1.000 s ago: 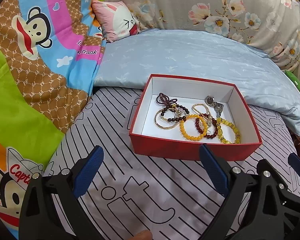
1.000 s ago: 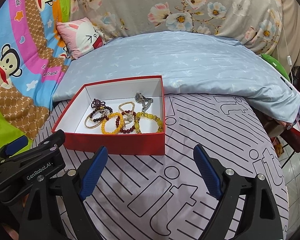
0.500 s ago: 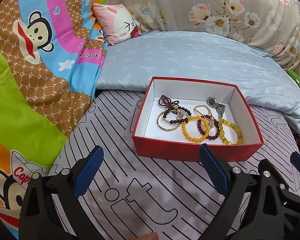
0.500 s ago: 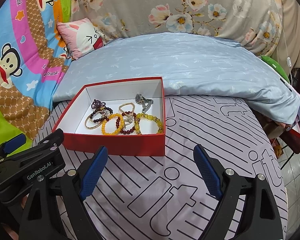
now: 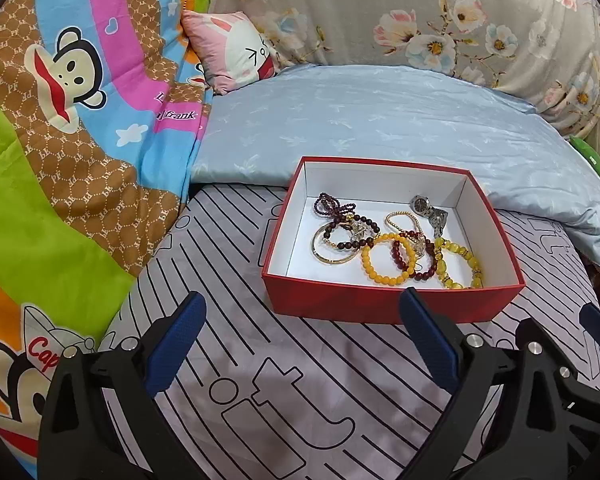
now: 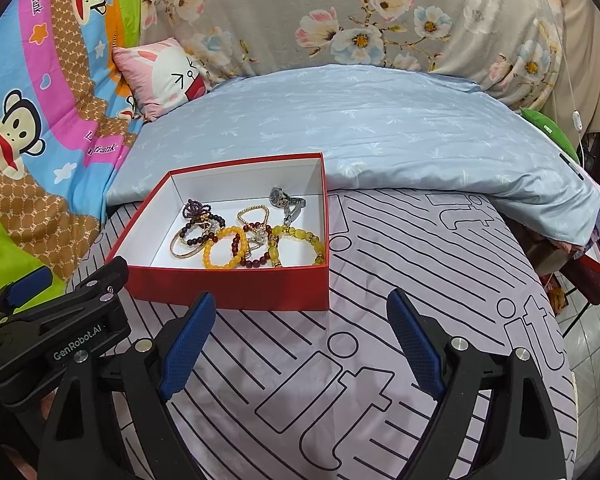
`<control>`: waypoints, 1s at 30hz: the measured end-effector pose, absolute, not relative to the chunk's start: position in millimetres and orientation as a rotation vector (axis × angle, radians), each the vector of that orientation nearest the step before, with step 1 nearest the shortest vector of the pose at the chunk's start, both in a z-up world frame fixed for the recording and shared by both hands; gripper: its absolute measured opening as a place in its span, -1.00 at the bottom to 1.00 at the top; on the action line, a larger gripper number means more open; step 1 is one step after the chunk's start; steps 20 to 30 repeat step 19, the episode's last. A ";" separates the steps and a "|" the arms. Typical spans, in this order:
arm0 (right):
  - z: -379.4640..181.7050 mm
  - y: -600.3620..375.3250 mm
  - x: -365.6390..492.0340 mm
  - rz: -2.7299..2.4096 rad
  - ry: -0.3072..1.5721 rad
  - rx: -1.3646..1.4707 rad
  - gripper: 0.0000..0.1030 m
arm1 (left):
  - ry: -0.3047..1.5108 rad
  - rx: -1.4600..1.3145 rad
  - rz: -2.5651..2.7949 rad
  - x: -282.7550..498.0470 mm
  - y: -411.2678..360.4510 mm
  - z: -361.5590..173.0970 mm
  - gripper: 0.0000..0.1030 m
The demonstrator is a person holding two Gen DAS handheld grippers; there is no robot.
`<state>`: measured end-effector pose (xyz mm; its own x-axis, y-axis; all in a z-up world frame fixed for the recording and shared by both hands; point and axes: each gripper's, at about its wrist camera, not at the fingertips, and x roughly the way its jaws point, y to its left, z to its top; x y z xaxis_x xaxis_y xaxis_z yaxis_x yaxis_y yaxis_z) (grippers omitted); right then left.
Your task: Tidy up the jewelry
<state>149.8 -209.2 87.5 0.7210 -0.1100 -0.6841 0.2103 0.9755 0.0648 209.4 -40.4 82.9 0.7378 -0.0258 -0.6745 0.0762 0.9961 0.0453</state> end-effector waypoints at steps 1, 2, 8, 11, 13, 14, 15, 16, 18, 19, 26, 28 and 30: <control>87.6 -209.1 150.1 -0.178 0.747 0.142 0.63 | 0.744 0.069 -0.056 209.8 -40.0 82.4 0.80; 88.4 -208.6 150.1 -0.179 0.748 0.142 0.63 | 0.748 0.067 -0.056 210.1 -39.8 82.0 0.80; 87.3 -205.5 148.5 -0.176 0.749 0.134 0.63 | 0.760 0.065 -0.050 210.3 -39.2 78.3 0.80; 86.5 -205.0 148.8 -0.175 0.748 0.138 0.63 | 0.768 0.055 -0.057 211.5 -38.2 76.8 0.80; 86.4 -205.3 148.4 -0.175 0.749 0.135 0.63 | 0.778 0.052 -0.057 212.7 -38.0 75.8 0.80; 86.5 -205.5 148.2 -0.176 0.747 0.136 0.63 | 0.774 0.051 -0.058 212.6 -38.0 75.8 0.80; 86.7 -205.4 148.3 -0.175 0.747 0.137 0.63 | 0.767 0.052 -0.059 212.1 -37.9 76.1 0.80; 86.0 -205.1 148.3 -0.174 0.747 0.139 0.63 | 0.762 0.053 -0.061 211.7 -38.1 76.5 0.80; 85.3 -204.4 148.6 -0.173 0.747 0.141 0.63 | 0.761 0.051 -0.065 212.0 -38.0 76.2 0.80; 85.5 -204.9 148.3 -0.175 0.747 0.141 0.63 | 0.760 0.051 -0.067 211.9 -38.0 76.0 0.80; 85.5 -204.9 148.3 -0.175 0.747 0.141 0.63 | 0.760 0.051 -0.067 211.9 -38.0 76.0 0.80; 85.5 -204.9 148.3 -0.175 0.747 0.141 0.63 | 0.760 0.051 -0.067 211.9 -38.0 76.0 0.80; 85.5 -204.9 148.3 -0.175 0.747 0.141 0.63 | 0.760 0.051 -0.067 211.9 -38.0 76.0 0.80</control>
